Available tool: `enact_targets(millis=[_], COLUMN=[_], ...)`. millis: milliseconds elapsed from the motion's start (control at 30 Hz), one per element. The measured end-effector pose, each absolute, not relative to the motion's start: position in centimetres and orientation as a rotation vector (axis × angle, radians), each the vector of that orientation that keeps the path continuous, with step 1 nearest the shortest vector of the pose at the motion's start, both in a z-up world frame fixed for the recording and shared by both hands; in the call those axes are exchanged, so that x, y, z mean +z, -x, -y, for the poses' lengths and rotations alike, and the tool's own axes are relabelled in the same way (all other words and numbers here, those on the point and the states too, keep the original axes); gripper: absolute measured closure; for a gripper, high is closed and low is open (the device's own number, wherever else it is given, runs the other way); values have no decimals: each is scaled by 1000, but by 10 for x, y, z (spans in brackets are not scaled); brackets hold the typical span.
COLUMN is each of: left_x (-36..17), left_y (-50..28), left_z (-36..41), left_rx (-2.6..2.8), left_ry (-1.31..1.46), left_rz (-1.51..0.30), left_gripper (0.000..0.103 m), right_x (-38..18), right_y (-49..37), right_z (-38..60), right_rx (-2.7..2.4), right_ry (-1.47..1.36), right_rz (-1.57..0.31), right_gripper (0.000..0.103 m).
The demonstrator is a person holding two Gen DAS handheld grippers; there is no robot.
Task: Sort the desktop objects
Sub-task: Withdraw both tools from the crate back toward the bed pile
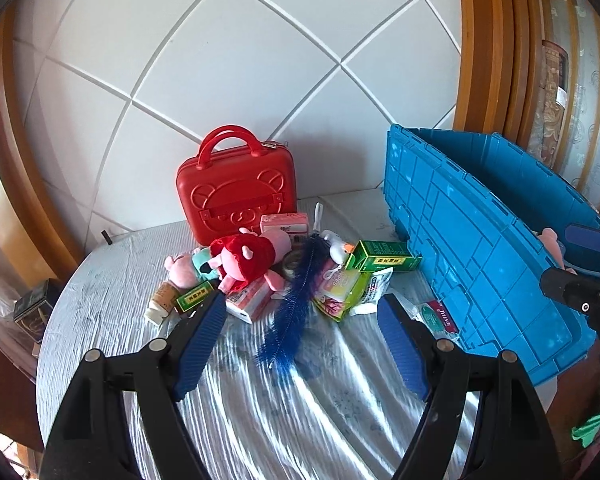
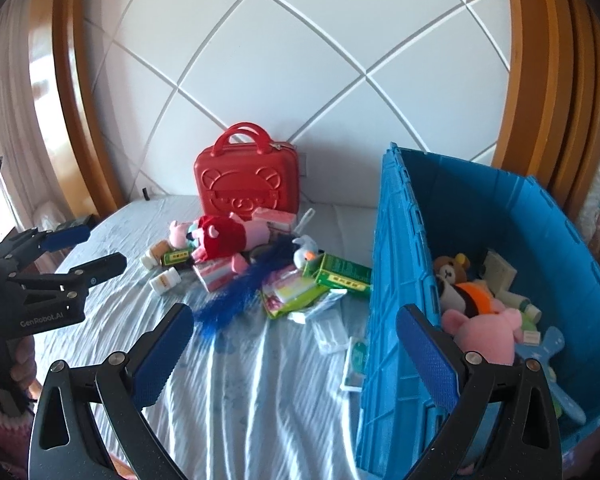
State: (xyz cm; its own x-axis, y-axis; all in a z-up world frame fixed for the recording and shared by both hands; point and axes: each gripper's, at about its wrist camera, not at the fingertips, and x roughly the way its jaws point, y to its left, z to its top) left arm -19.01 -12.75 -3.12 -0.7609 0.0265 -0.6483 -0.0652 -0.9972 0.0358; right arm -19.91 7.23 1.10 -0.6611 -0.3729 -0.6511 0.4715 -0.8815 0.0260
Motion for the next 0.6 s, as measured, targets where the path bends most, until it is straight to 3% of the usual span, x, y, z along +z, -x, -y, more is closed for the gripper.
enact_targets(millis=[600], left_x=[-76], left_y=[212], left_z=[245], left_rx=[3060], left_ry=[1261], left_rz=[72], left_gripper=[25], right_x=[-31], right_y=[243], right_z=[-5], right_rx=[-2381], right_ry=[-1043], right_rz=[-258], right_gripper=[0])
